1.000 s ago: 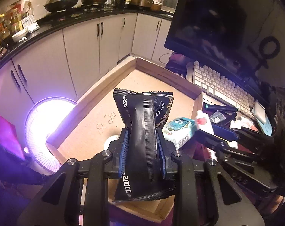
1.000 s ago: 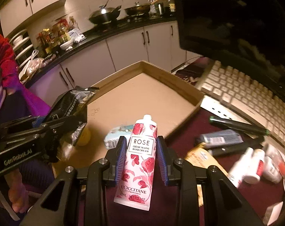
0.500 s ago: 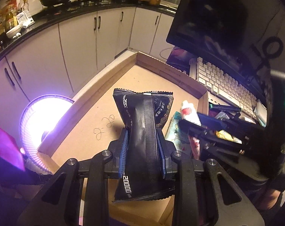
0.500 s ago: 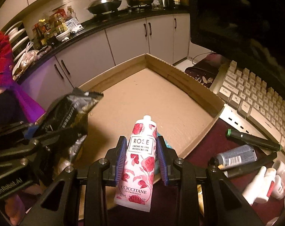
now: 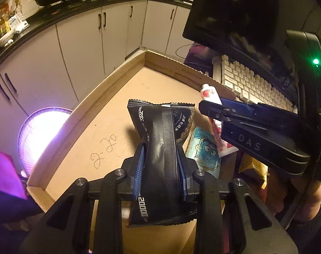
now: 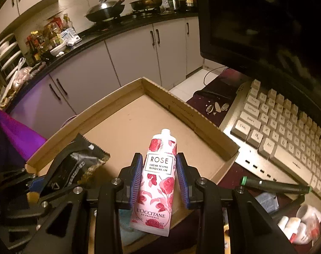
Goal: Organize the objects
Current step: 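Open both tools to drop the black bag and pink tube into the tray, then move both tools back over the remaining items on the cloth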
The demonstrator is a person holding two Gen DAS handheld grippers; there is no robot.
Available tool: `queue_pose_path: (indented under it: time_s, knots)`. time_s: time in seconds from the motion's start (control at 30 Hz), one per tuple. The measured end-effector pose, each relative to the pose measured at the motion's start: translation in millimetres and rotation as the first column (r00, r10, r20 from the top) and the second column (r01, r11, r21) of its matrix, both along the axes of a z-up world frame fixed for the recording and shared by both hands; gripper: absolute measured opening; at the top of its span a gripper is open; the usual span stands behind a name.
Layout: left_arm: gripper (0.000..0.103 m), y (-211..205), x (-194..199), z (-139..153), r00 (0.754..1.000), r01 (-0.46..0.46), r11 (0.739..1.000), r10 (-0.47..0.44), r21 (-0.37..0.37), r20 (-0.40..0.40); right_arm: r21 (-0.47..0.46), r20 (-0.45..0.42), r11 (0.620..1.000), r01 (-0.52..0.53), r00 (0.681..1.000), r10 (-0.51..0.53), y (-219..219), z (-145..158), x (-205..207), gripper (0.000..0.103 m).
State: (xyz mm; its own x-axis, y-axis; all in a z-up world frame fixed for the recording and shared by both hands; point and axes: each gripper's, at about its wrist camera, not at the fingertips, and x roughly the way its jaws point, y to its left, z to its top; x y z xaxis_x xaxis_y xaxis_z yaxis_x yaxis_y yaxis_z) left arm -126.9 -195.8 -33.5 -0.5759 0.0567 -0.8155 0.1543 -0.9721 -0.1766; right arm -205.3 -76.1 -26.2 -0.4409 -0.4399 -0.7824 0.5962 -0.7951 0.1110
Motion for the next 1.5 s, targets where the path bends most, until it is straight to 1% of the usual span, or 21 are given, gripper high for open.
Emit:
queue_pose_path:
  time_s: [0.37,0.57,0.67,0.73,0.77,0.8,0.87,0.97,1.07,1.23,1.5]
  knots:
    - [0.028,7,-6,-6,1.000,0.012,1.000,-0.011,-0.026,0.020,0.011,0.037,0.999,0.035,0.999,-0.036,5,-22,-11,0.032]
    - [0.030,4,-3,-7,1.000,0.008,1.000,-0.008,0.015,0.029,-0.023,0.025,0.999,0.032,0.999,-0.031,9,-16,-5,0.033]
    - [0.032,5,1,-4,1.000,0.002,1.000,-0.002,0.015,0.022,-0.025,0.018,0.999,0.032,0.999,-0.032,11,-12,0,0.033]
    - [0.043,7,5,0,1.000,0.002,1.000,-0.002,0.015,0.012,-0.029,0.011,0.999,0.035,0.999,-0.034,14,-8,3,0.037]
    - [0.054,8,7,1,1.000,0.003,1.000,-0.003,0.016,0.006,-0.034,0.006,0.999,0.036,0.999,-0.036,16,-6,6,0.045]
    - [0.057,9,10,3,1.000,0.004,1.000,-0.004,0.017,-0.003,-0.036,0.002,0.999,0.038,0.999,-0.038,17,-4,7,0.053]
    - [0.057,11,17,6,1.000,0.003,1.000,-0.003,0.015,-0.011,-0.045,-0.012,0.998,0.043,0.999,-0.044,21,2,13,0.057]
    - [0.057,15,26,10,1.000,-0.004,1.000,0.004,0.004,-0.012,-0.049,-0.029,0.998,0.044,0.999,-0.046,27,9,23,0.057]
    - [0.057,22,38,16,1.000,0.000,1.000,0.000,0.011,-0.031,-0.054,-0.042,0.998,0.043,0.998,-0.045,35,15,35,0.057]
    - [0.057,47,54,23,0.998,0.039,0.999,-0.039,-0.014,-0.050,-0.070,-0.058,0.996,0.054,0.997,-0.058,57,23,59,0.059]
    - [0.057,86,64,27,0.993,0.100,0.995,-0.101,-0.014,-0.058,-0.063,-0.060,0.992,0.114,0.991,-0.117,100,24,86,0.060]
